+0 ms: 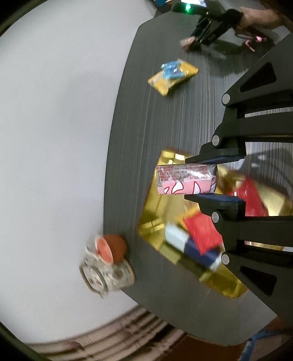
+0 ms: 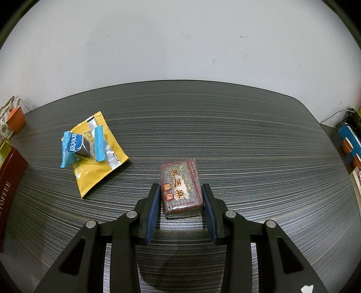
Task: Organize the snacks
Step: 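Carry the pink candy into the gold tin and open the left tool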
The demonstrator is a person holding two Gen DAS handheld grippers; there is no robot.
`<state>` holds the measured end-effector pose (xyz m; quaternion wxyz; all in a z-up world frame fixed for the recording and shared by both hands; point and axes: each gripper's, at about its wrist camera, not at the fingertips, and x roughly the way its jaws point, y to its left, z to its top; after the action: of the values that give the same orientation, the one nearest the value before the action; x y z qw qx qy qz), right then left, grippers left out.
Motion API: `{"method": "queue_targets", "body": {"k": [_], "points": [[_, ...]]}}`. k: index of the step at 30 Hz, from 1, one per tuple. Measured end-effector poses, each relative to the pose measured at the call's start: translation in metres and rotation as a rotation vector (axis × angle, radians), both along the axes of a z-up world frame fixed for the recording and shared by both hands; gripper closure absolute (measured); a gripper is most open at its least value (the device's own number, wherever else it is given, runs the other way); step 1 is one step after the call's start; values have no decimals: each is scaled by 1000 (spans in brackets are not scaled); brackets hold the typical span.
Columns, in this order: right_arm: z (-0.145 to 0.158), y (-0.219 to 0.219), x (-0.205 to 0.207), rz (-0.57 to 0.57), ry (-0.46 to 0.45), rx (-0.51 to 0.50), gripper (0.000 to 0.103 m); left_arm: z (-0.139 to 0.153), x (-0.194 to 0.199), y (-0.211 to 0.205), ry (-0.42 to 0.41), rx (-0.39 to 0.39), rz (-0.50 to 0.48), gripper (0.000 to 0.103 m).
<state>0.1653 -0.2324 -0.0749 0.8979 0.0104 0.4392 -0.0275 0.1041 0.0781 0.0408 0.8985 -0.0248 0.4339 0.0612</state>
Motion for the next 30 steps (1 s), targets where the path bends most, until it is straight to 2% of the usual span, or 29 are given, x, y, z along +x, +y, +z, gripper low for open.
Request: {"method": "queue_targets", "body": {"k": [5,11,19,30], "points": [[0,0,0,0,0,0,68,-7,-8,39,16,9,57,80],[0,0,0,0,1,-3,69,-27,-19,80,80,-25,116,80],[1,0,0,0,1,-6,68,-51,-28,92,141,-46,111,80],[1,1,0,2,1,-10,68,-59,-31,97,173,-14,93,77]]}}
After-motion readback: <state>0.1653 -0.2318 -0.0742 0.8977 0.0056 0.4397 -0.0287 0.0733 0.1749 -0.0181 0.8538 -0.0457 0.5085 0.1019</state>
